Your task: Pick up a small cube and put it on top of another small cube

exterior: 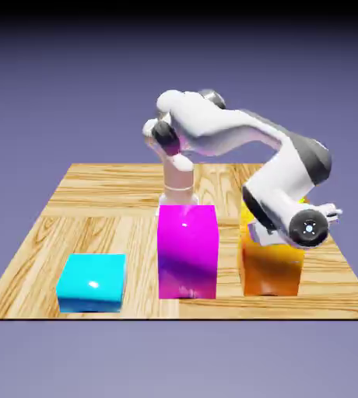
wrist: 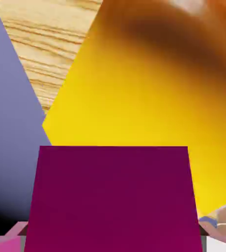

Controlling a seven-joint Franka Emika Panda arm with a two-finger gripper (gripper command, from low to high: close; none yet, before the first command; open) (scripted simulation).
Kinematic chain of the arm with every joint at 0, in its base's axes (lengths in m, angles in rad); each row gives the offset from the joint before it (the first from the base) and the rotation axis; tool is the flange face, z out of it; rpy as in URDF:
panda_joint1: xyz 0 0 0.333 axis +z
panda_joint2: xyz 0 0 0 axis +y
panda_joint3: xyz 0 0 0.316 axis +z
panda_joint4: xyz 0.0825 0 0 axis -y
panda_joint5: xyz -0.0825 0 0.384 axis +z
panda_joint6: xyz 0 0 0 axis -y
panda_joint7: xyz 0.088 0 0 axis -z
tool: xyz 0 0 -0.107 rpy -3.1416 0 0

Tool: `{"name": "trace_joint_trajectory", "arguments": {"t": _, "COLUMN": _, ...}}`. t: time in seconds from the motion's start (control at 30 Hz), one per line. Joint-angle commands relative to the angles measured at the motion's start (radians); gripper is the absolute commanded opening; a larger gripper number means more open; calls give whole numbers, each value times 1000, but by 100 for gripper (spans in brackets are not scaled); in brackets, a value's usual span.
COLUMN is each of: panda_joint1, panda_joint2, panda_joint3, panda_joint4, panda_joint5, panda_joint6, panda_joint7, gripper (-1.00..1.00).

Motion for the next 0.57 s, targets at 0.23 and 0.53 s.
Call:
{"name": "trace_joint_trajectory", "arguments": {"t": 0.23, "panda_joint1": 19, "panda_joint2": -82, "panda_joint3": 20, "panda_joint4": -143, "panda_joint5": -39, "panda_joint6": -1, "panda_joint7": 136, "gripper": -100}}
{"name": "trace_joint_trajectory", "arguments": {"t": 0.53, "panda_joint1": -43, "panda_joint2": -167, "panda_joint3": 33, "panda_joint4": -368, "panda_joint5": -27, "panda_joint6": 131, "panda_joint7": 86, "gripper": 100}}
